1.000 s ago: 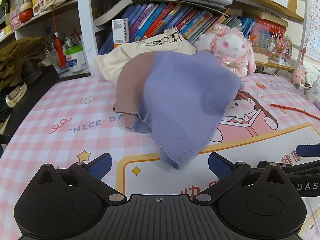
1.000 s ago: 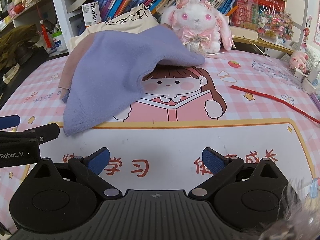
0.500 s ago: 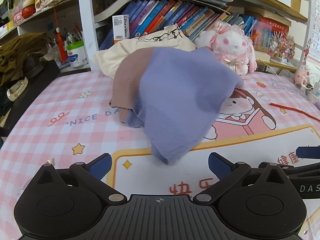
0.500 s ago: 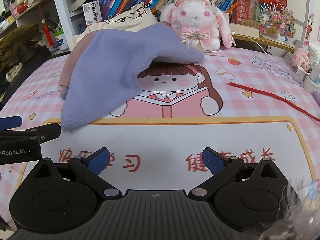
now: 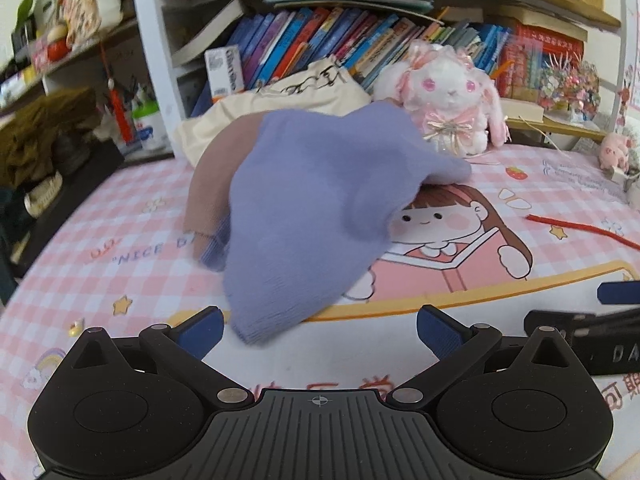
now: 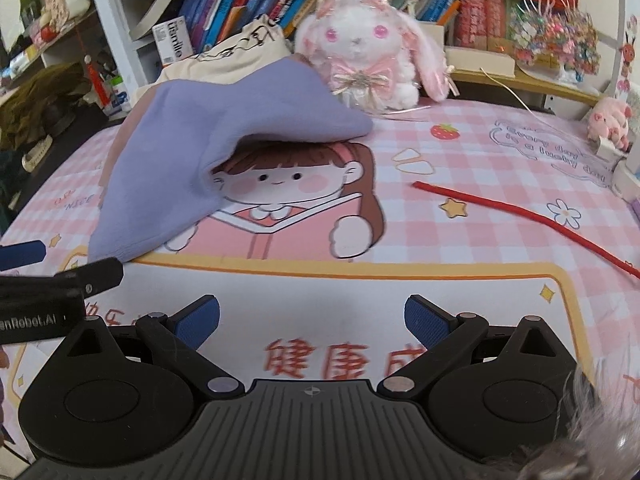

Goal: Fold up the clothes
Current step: 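Reach both grippers to the crumpled lavender sweater and grasp its edges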

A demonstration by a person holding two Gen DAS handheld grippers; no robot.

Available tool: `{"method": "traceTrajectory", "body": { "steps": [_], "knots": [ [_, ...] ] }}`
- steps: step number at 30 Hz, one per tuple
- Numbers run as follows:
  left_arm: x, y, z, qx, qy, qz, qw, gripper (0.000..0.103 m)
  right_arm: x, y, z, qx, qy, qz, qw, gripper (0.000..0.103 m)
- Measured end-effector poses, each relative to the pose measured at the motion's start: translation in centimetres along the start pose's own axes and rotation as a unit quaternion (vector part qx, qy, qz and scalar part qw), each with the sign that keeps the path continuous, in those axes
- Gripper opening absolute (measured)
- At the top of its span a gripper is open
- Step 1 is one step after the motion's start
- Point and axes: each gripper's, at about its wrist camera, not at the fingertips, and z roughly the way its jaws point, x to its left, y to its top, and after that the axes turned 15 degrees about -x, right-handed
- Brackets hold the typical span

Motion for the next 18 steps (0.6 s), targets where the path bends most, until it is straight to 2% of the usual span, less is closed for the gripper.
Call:
{"method": "traceTrajectory", "body": {
  "steps": [5, 9, 11, 14, 18],
  "knots": [
    [-2.6, 1.4, 1.3, -0.019, -0.027, 0.013, 0.9994, 0.103, -3.3, 1.1, 0.8, -0.003, 0.009, 0.048, 0.999, 0.1],
    [-4.2, 2.3, 2.2, -0.045, -0.015, 0.022, 0.9986, 0.103, -5.3, 1.9, 1.6, -0.013, 0.019, 0.084, 0.996, 0.1],
    [-4.7, 2.7, 3.1, -0.037, -0.015, 0.03, 0.9988, 0.103, -6.2, 2.2, 1.9, -0.013, 0.027, 0.098, 0.995, 0.1],
    [-6.0, 3.3, 4.8, -0.038, 0.011, 0.073, 0.9966, 0.103, -7.5, 2.8, 2.5, -0.01, 0.044, 0.129, 0.991, 0.1],
    [-8.2, 3.3, 7.5, -0.06, 0.035, 0.163, 0.9842, 0.103, -8.9, 3.4, 3.1, -0.008, 0.067, 0.17, 0.983, 0.099]
  ]
}}
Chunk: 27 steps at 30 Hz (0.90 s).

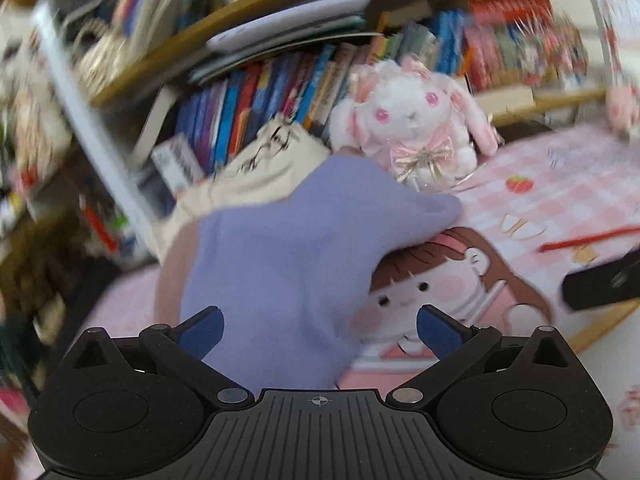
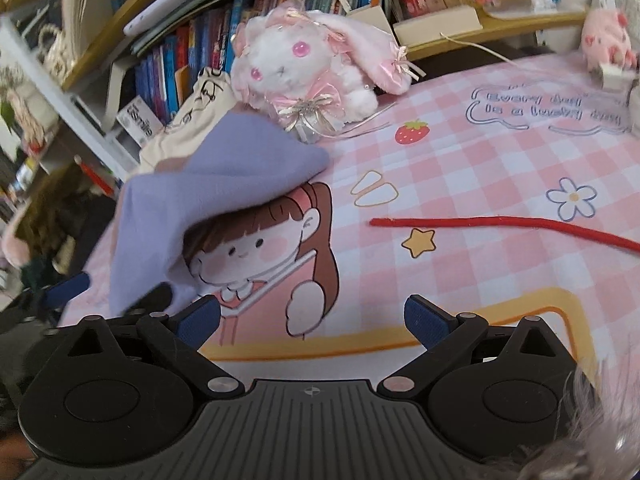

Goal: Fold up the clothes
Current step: 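Reach both grippers to the crumpled lavender sweater and grasp its edges, then lift the sweater with both grippers and shake it open over the mat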

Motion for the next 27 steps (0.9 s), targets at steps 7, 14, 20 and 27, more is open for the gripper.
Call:
{"method": "traceTrajectory", "body": {
  "steps": [7, 14, 20, 27],
  "knots": [
    [-2.6, -0.9, 5.0, 0.005, 0.033, 0.112, 0.9932, 0.095, -0.6, 1.1, 1.1, 0.0, 0.043, 0.046, 0.998, 0.097],
    [0.1, -0.7, 6.4, 0.039, 0.02, 0.078, 0.996, 0.012, -1.5, 0.9, 3.1, 0.02, 0.096, 0.169, 0.981, 0.097],
    [0.9, 0.9, 0.7, -0.006, 0.0, 0.068, 0.9977, 0.01, -2.5, 0.0, 5.3, 0.039, 0.127, 0.311, 0.941, 0.097],
    [1.5, 1.3, -5.9, -0.007, -0.029, 0.018, 0.9994, 0.01, -2.3, -2.7, 6.8, 0.079, 0.132, 0.419, 0.895, 0.095]
  ]
}}
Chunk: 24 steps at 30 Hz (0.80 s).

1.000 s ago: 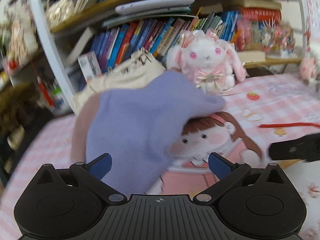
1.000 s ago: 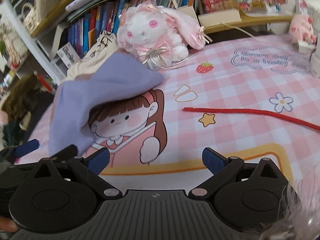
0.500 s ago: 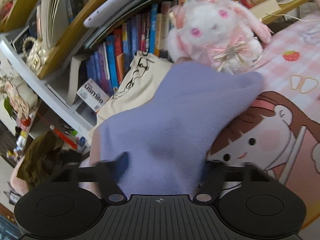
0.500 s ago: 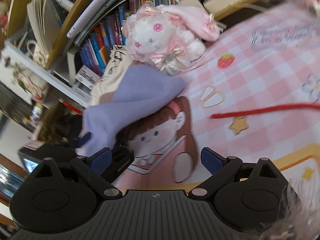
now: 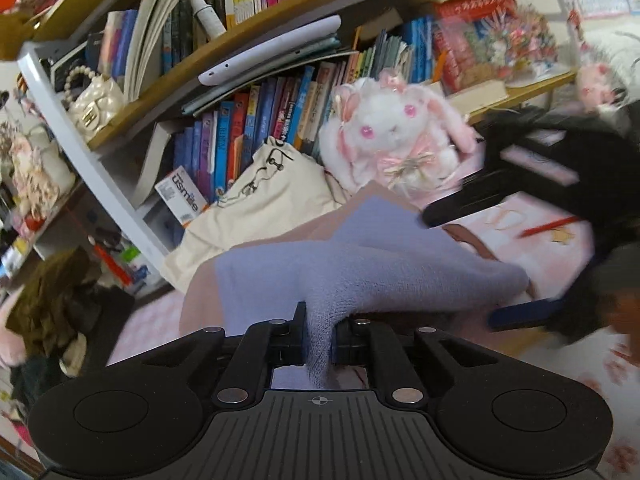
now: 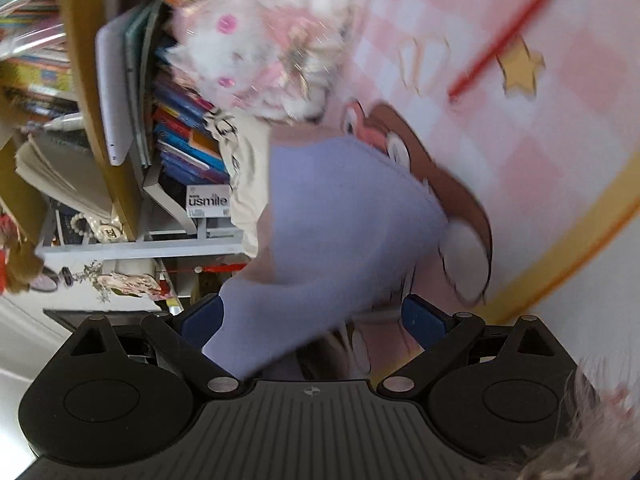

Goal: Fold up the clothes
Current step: 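Lift the sweater with both grippers and shake it open over the mat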

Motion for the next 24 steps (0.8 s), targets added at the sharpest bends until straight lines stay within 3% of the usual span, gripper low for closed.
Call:
{"method": "traceTrajectory", "body": {
  "steps": [2, 7, 9, 14, 17, 19, 21, 22, 24],
  "knots": [
    [-0.2, -0.3, -1.6, 0.001, -0.005, -0.002, 1.0, 0.01, -0.4, -0.6, -0.1, 0.005, -0.005, 0.016, 1.0, 0.086],
    [-0.1, -1.2, -4.3, 0.016, -0.008, -0.019, 0.9996, 0.01, -1.4, -1.5, -1.8, 0.001, -0.023, 0.026, 0.999, 0.027],
    [0.0, -1.6, -5.0, 0.021, -0.012, -0.025, 0.9994, 0.01, -1.4, -1.4, -3.0, -0.004, -0.009, 0.019, 1.0, 0.016],
    [0.5, -0.7, -7.1, -0.009, -0.043, -0.05, 0.9978, 0.01, 3.2, -0.2, -6.4, -0.036, 0.089, -0.068, 0.993, 0.013],
    [1.6, 2.0, -9.2, -0.085, -0.073, -0.073, 0.991, 0.009, 8.6, 0.9, -8.3, -0.061, 0.161, -0.131, 0.976, 0.013],
    [2.8, 4.1, -10.8, -0.145, -0.093, -0.095, 0.9805, 0.009, 12.8, 1.3, -9.2, -0.073, 0.214, -0.167, 0.96, 0.012],
    [5.1, 6.6, -12.4, -0.208, -0.107, -0.136, 0.9627, 0.008, 17.8, 1.2, -9.9, -0.076, 0.268, -0.207, 0.938, 0.012],
    [6.4, 7.5, -13.3, -0.236, -0.115, -0.161, 0.9513, 0.008, 20.5, 0.9, -10.3, -0.076, 0.294, -0.23, 0.924, 0.012],
    [9.8, 8.8, -15.2, -0.302, -0.141, -0.224, 0.9161, 0.008, 25.3, 0.0, -11.3, -0.073, 0.344, -0.274, 0.895, 0.012]
  ]
}}
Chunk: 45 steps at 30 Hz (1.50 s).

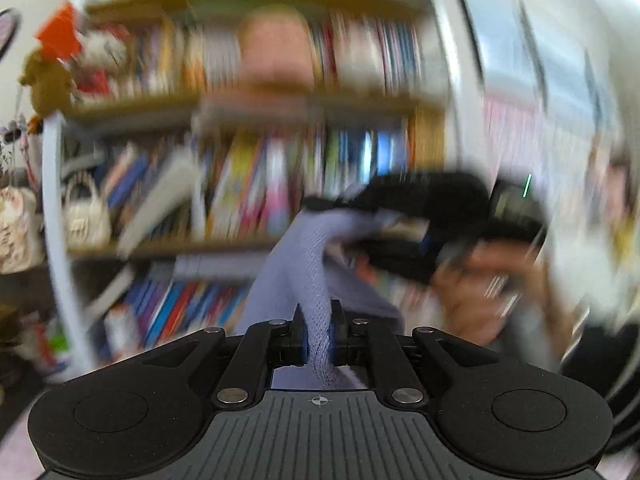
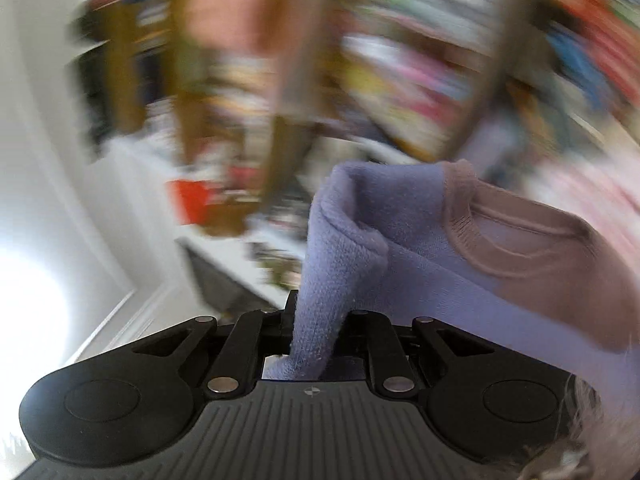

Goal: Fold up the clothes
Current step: 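Lift the sweater with both grippers and shake it open over the mat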

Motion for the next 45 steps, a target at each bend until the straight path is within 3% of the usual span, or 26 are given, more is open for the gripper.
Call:
{"method": "traceTrajectory", "body": {
  "steps": [1, 3, 6, 9, 12, 14, 16, 18, 21, 23, 24, 25, 27, 30, 32, 35, 38, 41, 45],
  "knots": [
    [0.9, 1.6, -0.5, -0.032, -0.011, -0.03, 0.999, 0.008, 2.0, 0.6, 1.0, 0.004, 0.029, -0.021, 0.999, 0.012],
    [2.7, 3.1, -1.3, -0.056, -0.027, -0.083, 0.9946, 0.008, 5.0, 0.7, 3.3, 0.032, 0.049, -0.058, 0.997, 0.012],
    [5.8, 2.3, -1.8, -0.024, -0.023, -0.145, 0.9889, 0.009, 4.4, -1.6, 6.0, 0.093, -0.001, -0.074, 0.993, 0.012],
    [8.8, -3.2, -1.5, 0.087, 0.033, -0.163, 0.9822, 0.009, 0.1, -6.2, 7.8, 0.164, -0.102, -0.079, 0.978, 0.012],
    [11.2, -10.7, -1.2, 0.227, 0.107, -0.141, 0.9576, 0.009, -5.6, -12.0, 8.5, 0.23, -0.212, -0.09, 0.946, 0.012],
    [12.4, -14.3, -1.5, 0.284, 0.135, -0.117, 0.9419, 0.01, -8.4, -15.1, 8.6, 0.261, -0.255, -0.089, 0.927, 0.012],
    [13.2, -16.4, -1.7, 0.313, 0.147, -0.095, 0.9334, 0.011, -10.4, -17.5, 8.9, 0.283, -0.28, -0.089, 0.913, 0.012],
    [13.9, -17.0, -1.8, 0.321, 0.156, -0.08, 0.9306, 0.015, -10.6, -18.7, 9.9, 0.289, -0.276, -0.096, 0.912, 0.012],
    [15.3, -16.5, -2.1, 0.318, 0.174, -0.079, 0.9286, 0.019, -9.8, -20.3, 12.0, 0.307, -0.265, -0.153, 0.901, 0.012],
    [16.3, -16.7, -2.0, 0.323, 0.189, -0.074, 0.9242, 0.029, -10.1, -21.4, 13.0, 0.315, -0.268, -0.181, 0.892, 0.016],
    [16.8, -16.9, -1.9, 0.326, 0.198, -0.071, 0.9216, 0.032, -10.3, -21.8, 13.3, 0.318, -0.272, -0.19, 0.888, 0.02],
    [17.3, -16.8, -1.9, 0.326, 0.205, -0.069, 0.9203, 0.038, -10.5, -22.2, 13.6, 0.321, -0.277, -0.199, 0.884, 0.04],
    [18.2, -16.7, -3.0, 0.323, 0.215, -0.06, 0.9195, 0.049, -11.3, -22.3, 13.2, 0.311, -0.276, -0.205, 0.886, 0.063],
    [18.9, -16.2, -3.9, 0.312, 0.238, -0.039, 0.9188, 0.072, -10.9, -21.8, 11.3, 0.294, -0.266, -0.211, 0.894, 0.066],
    [19.6, -16.0, -4.4, 0.311, 0.251, -0.047, 0.9152, 0.073, -10.5, -21.0, 9.6, 0.291, -0.275, -0.227, 0.888, 0.066],
    [20.1, -15.6, -4.8, 0.304, 0.268, -0.061, 0.9121, 0.073, -10.6, -19.7, 6.3, 0.293, -0.305, -0.255, 0.87, 0.067],
    [19.1, -15.5, -4.2, 0.297, 0.257, -0.068, 0.9172, 0.073, -10.9, -18.7, 2.6, 0.311, -0.337, -0.275, 0.845, 0.066],
    [17.0, -15.9, -2.9, 0.298, 0.226, -0.058, 0.9257, 0.073, -10.8, -18.1, -0.9, 0.336, -0.358, -0.301, 0.817, 0.067],
    [13.4, -16.6, -1.1, 0.306, 0.178, -0.027, 0.9349, 0.073, -10.2, -17.3, -5.8, 0.343, -0.382, -0.328, 0.793, 0.067]
  ]
}}
